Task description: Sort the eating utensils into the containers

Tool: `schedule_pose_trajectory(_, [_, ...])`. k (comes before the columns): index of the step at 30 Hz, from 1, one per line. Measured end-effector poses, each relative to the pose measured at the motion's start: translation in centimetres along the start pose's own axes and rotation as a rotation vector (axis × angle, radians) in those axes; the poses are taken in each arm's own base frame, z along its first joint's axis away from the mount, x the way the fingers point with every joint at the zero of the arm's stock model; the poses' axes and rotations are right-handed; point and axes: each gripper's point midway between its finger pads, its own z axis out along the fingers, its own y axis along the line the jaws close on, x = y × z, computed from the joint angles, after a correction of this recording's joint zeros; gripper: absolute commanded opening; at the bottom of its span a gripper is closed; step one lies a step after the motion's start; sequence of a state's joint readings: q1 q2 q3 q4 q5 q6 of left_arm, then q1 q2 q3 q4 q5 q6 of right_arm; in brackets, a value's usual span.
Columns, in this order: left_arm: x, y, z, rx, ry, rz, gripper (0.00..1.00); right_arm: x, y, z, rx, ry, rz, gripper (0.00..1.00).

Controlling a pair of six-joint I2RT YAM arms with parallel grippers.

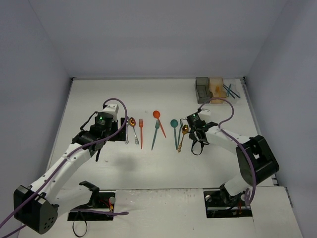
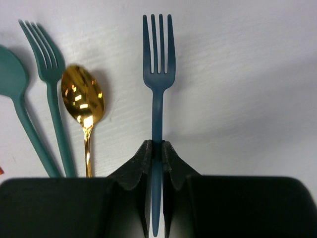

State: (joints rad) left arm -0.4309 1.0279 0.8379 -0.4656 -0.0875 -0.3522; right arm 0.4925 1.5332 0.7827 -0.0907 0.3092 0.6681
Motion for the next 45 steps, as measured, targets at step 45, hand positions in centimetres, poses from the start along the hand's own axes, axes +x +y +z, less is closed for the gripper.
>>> schedule_pose_trajectory(45, [-0.4,0.3,-0.2,-0.012,-0.022,0.001,0.78,-29.6,-6.4,10.8,-0.063,-0.187,-0.463,0.07])
